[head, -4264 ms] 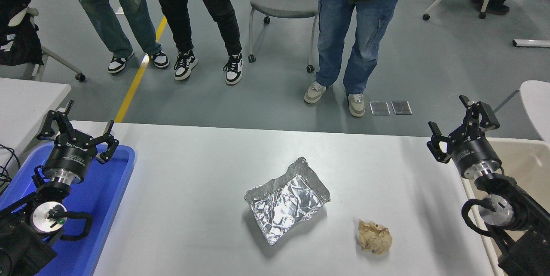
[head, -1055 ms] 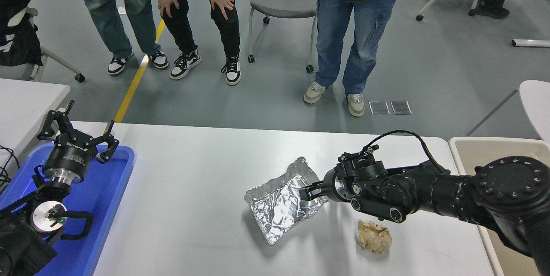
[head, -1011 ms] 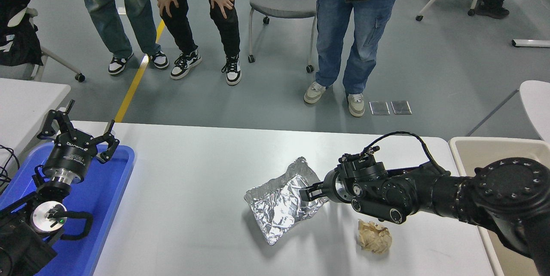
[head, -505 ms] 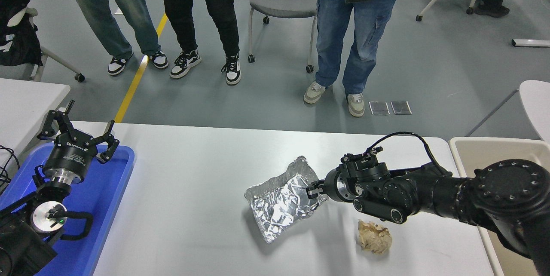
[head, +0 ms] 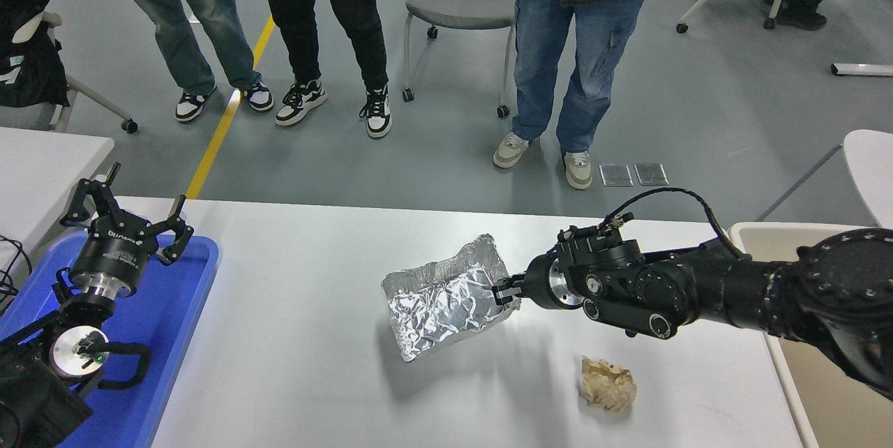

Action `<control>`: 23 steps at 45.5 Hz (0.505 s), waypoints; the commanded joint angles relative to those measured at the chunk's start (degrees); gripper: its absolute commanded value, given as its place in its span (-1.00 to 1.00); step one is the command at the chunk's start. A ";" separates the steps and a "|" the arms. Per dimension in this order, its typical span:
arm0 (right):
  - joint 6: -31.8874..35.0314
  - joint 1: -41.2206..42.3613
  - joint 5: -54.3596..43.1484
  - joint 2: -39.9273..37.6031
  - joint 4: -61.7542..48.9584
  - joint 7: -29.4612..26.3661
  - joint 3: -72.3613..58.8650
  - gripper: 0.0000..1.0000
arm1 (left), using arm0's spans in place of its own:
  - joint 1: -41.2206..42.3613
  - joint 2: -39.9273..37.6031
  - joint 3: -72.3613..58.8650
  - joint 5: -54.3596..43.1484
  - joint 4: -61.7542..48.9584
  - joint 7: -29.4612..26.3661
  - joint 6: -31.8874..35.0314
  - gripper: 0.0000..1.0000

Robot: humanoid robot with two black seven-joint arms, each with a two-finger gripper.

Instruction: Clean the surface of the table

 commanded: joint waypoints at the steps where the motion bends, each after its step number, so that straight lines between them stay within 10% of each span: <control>1: 1.83 4.39 2.54 -11.21 13.83 0.26 5.59 -1.00 | 0.00 0.00 0.00 0.02 0.00 0.00 0.00 1.00; 23: 7.01 21.70 9.83 -28.09 30.37 -0.10 6.12 -1.00 | 0.00 0.00 0.00 0.02 0.00 0.00 0.00 1.00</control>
